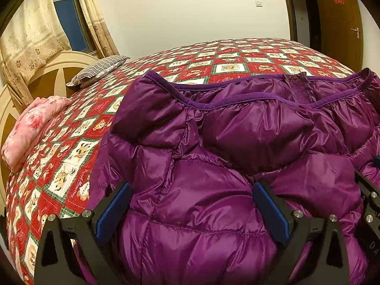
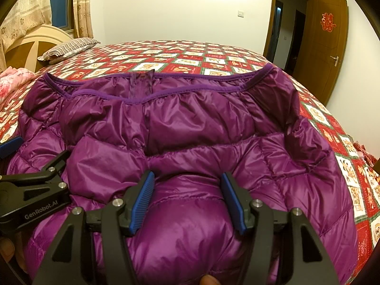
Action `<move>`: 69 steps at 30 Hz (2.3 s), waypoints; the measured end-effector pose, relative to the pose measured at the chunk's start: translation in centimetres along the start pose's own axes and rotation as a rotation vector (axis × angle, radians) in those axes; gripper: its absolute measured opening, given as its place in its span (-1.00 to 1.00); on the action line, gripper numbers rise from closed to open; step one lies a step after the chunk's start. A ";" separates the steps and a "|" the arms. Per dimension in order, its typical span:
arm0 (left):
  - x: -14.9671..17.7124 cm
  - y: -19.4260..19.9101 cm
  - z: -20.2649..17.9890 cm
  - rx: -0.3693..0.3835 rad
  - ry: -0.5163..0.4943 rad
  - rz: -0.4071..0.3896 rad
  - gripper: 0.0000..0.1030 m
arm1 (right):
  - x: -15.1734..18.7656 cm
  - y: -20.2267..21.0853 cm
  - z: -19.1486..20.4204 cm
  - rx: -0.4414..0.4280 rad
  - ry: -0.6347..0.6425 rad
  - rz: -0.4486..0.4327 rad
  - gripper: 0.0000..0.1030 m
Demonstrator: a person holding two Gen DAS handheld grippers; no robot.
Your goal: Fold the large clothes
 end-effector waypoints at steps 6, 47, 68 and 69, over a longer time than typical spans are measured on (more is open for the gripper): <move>0.0 0.0 0.0 0.000 0.000 -0.001 0.98 | 0.0 0.0 0.1 0.002 0.000 -0.001 0.21; 4.7 0.2 9.4 0.405 0.205 0.100 -0.51 | 3.5 5.0 -7.3 -0.045 -0.049 -0.100 0.69; 7.2 4.7 20.5 0.360 0.273 -0.013 -0.80 | 2.2 5.0 0.0 -0.028 0.156 -0.104 0.69; 7.5 4.8 21.0 0.353 0.275 -0.017 -0.80 | 2.2 5.3 1.0 -0.036 0.167 -0.113 0.69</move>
Point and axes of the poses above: each gripper's, at about its wrist camera, not at the fingertips, and y roughly against the way its jaws point, z to its left, x to its underside, the point moved 7 cm from there along -y, roughly the way its jaws point, and after that the axes turned 13 degrees about z, right-handed, at the moved point
